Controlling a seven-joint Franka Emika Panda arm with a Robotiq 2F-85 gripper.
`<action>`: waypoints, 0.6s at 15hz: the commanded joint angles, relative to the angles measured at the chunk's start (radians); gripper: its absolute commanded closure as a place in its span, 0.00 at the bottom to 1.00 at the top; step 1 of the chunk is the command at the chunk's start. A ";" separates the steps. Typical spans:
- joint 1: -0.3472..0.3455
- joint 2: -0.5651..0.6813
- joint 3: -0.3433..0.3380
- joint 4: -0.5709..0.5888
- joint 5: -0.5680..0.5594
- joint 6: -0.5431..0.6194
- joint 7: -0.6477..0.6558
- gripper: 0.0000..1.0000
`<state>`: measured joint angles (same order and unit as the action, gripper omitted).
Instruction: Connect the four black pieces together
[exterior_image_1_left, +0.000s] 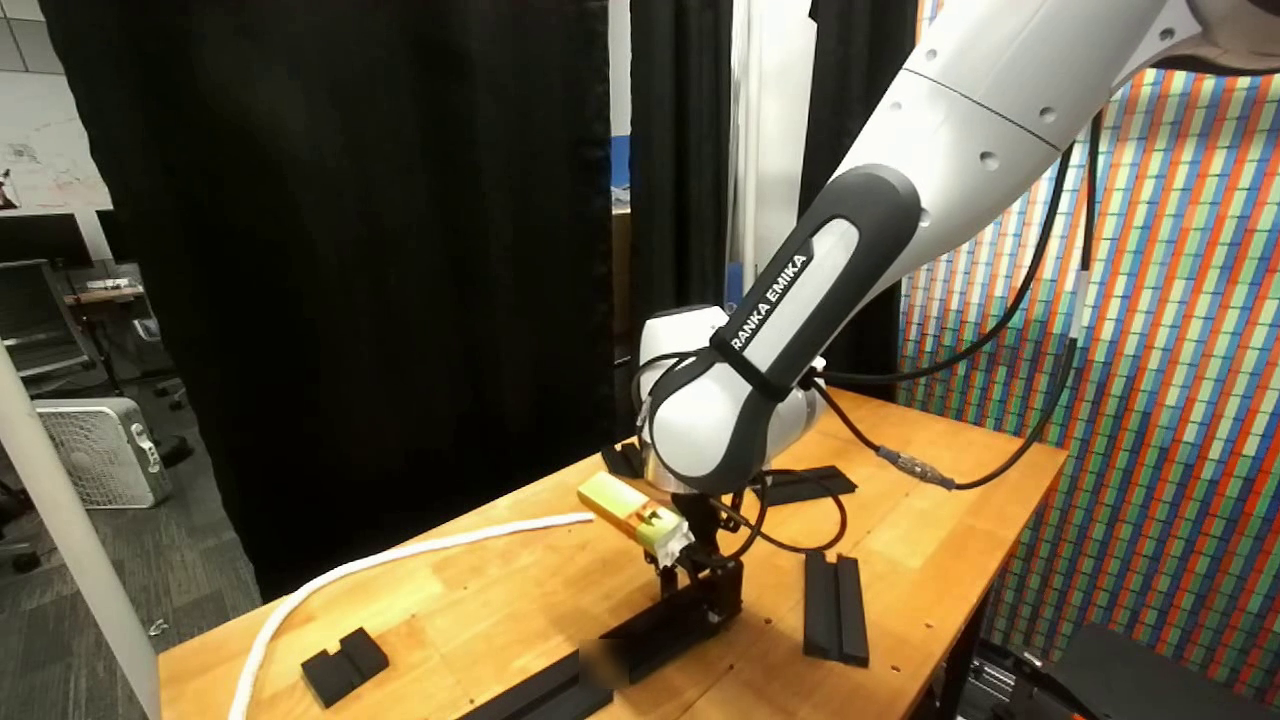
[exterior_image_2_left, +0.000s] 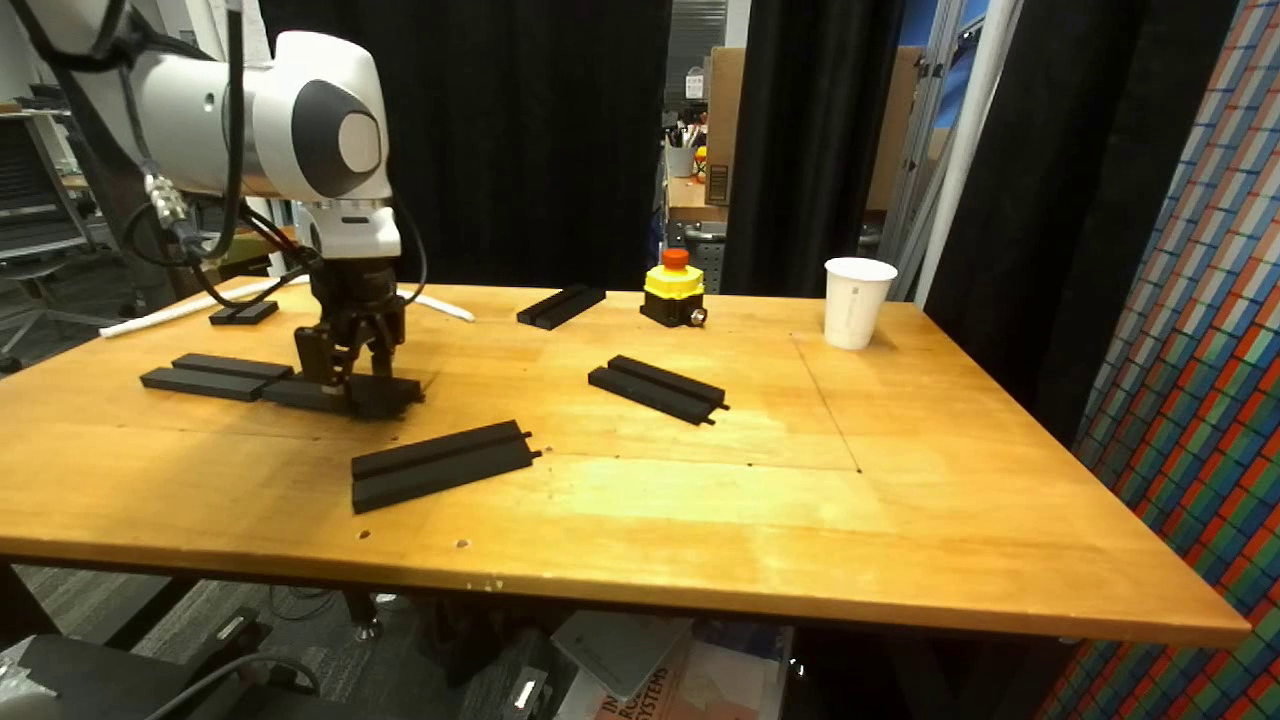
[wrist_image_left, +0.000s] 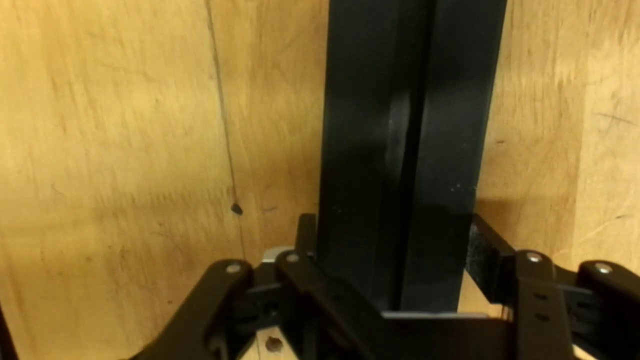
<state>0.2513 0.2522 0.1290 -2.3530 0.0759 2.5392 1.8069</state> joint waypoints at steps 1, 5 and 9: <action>0.003 0.006 -0.020 0.018 -0.040 0.004 -0.014 0.53; -0.004 0.015 -0.012 0.022 -0.019 0.038 -0.057 0.53; 0.007 0.024 -0.024 0.011 -0.047 0.085 -0.056 0.53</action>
<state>0.2484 0.2642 0.1177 -2.3491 0.0538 2.5815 1.7617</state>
